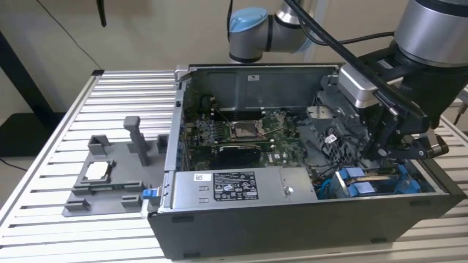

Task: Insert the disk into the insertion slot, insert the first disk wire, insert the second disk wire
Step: 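Insert the second disk wire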

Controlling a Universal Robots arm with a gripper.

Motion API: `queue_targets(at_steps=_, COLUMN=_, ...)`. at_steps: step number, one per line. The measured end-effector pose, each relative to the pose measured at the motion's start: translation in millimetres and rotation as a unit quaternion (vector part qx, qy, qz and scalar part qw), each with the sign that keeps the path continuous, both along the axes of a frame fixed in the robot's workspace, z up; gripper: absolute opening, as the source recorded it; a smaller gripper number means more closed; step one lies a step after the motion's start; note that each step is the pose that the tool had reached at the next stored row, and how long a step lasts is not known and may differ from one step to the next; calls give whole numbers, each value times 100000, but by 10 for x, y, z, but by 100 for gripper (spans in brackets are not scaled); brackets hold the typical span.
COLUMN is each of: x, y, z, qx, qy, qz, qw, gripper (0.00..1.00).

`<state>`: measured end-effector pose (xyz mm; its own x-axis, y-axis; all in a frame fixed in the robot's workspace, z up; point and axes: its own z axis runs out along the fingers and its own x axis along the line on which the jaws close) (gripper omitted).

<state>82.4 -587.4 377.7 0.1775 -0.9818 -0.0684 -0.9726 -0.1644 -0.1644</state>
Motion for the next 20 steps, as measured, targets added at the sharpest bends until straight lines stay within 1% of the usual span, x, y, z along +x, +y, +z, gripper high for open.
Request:
queue_targets(at_steps=3, x=2, y=-4, z=-12, qx=11, qy=1, qz=-4, qw=100000, gripper=16)
queue_targets(at_steps=4, x=2, y=-4, z=-16, qx=100, qy=5, qz=-22, qw=100000, gripper=16)
queue_targets(at_steps=5, x=2, y=-4, z=-19, qx=525, qy=8, qz=-43, qw=99999, gripper=16)
queue_targets(at_steps=6, x=3, y=-5, z=-23, qx=1030, qy=9, qz=-83, qw=99995, gripper=16)
queue_targets(at_steps=7, x=3, y=-5, z=-26, qx=1395, qy=13, qz=-134, qw=99990, gripper=16)
queue_targets(at_steps=8, x=3, y=-7, z=-33, qx=2112, qy=7, qz=-265, qw=99977, gripper=16)
queue_targets(at_steps=9, x=4, y=-7, z=-39, qx=2393, qy=3, qz=-396, qw=99971, gripper=16)
queue_targets(at_steps=10, x=4, y=-7, z=-45, qx=2612, qy=6, qz=-592, qw=99964, gripper=16)
queue_targets(at_steps=11, x=4, y=-6, z=-50, qx=2707, qy=-3, qz=-890, qw=99959, gripper=16)
queue_targets(at_steps=14, x=5, y=-8, z=-63, qx=2764, qy=14, qz=-1812, qw=99945, gripper=16)
queue_targets(at_steps=15, x=9, y=-8, z=-69, qx=2769, qy=168, qz=-1898, qw=99943, gripper=16)
queue_targets(at_steps=16, x=20, y=-9, z=-73, qx=2761, qy=552, qz=-1909, qw=99942, gripper=16)
queue_targets(at_steps=20, x=111, y=-8, z=-92, qx=2729, qy=2364, qz=-1955, qw=99916, gripper=16)
